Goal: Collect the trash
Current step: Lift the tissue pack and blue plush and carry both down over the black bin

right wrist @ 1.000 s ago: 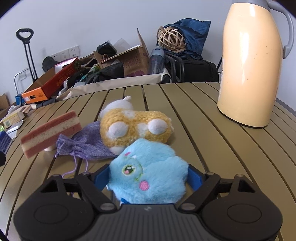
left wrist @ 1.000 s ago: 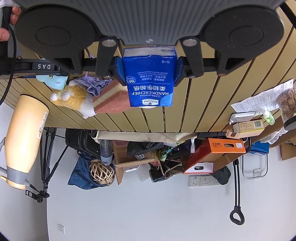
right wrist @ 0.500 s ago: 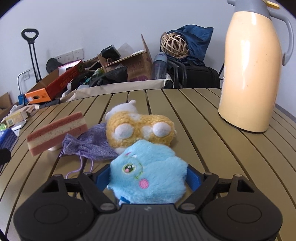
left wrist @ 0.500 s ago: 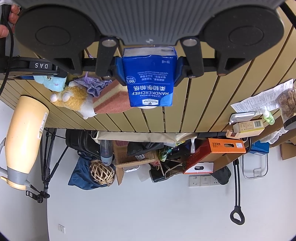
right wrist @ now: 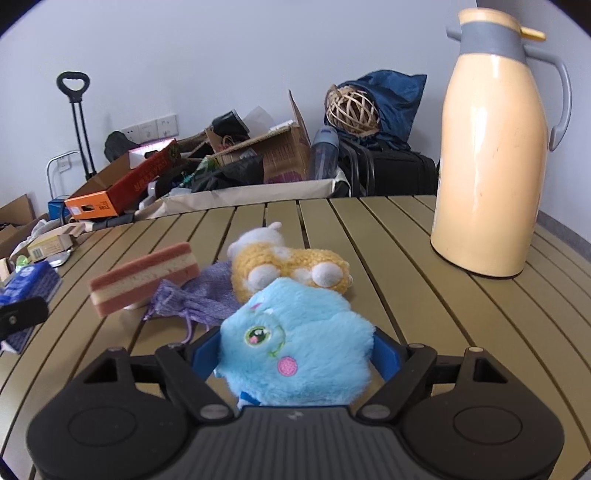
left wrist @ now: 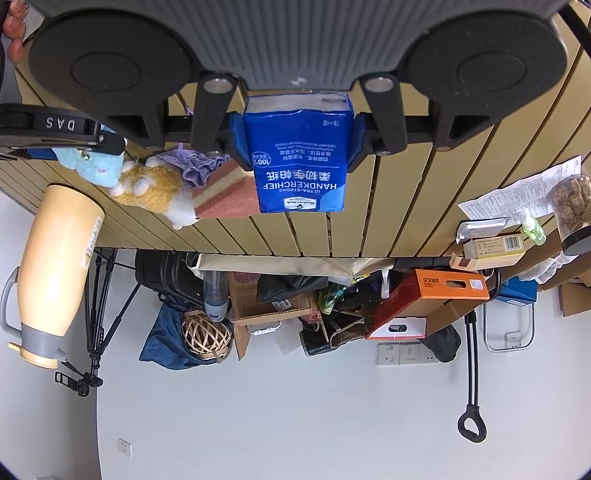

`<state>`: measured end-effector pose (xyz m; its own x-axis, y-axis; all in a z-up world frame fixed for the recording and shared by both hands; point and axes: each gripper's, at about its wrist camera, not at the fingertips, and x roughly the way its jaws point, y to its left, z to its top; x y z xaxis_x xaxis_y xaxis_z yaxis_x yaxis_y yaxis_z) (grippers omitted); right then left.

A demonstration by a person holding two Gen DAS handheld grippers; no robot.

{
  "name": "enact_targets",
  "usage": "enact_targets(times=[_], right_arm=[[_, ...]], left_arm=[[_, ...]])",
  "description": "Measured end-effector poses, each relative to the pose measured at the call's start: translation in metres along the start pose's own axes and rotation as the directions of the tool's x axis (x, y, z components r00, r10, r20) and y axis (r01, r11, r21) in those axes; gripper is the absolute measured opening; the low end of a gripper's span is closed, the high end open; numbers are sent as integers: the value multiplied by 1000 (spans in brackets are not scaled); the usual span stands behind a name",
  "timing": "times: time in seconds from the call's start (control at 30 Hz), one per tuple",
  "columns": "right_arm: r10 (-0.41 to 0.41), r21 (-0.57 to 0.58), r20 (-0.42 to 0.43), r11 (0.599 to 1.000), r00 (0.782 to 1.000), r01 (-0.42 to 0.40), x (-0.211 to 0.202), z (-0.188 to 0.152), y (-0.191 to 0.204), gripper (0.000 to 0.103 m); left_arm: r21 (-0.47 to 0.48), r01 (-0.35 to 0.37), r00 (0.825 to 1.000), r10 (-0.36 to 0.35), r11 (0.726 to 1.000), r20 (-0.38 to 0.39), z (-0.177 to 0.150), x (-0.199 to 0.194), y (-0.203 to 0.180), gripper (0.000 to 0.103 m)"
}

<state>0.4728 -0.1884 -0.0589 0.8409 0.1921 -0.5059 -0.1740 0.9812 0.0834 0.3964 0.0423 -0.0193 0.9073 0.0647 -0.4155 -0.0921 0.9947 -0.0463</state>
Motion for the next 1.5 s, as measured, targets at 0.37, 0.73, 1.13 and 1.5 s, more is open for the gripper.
enact_targets(times=[0.37,0.73,1.13,1.5], right_arm=[[30,-39,59,999,998,-27,-55,-7,17,82],[67,-83,75,995,995,-61,-114,-23,28,82],[85,-80,66,994,994,-80,-162,-44,30,82],[102,-75,12,992,995,-101,-191,-83,31,82]], left_arm=[[4,21,999,-21,1000,41,-2,-34,-2,52],[40,39,998,-41,998,51,-14,-84,-7,52],[82,56,998,-59,995,30,-36,-137,-13,52],[113,83,996,-81,990,-25,-65,-171,-19,52]])
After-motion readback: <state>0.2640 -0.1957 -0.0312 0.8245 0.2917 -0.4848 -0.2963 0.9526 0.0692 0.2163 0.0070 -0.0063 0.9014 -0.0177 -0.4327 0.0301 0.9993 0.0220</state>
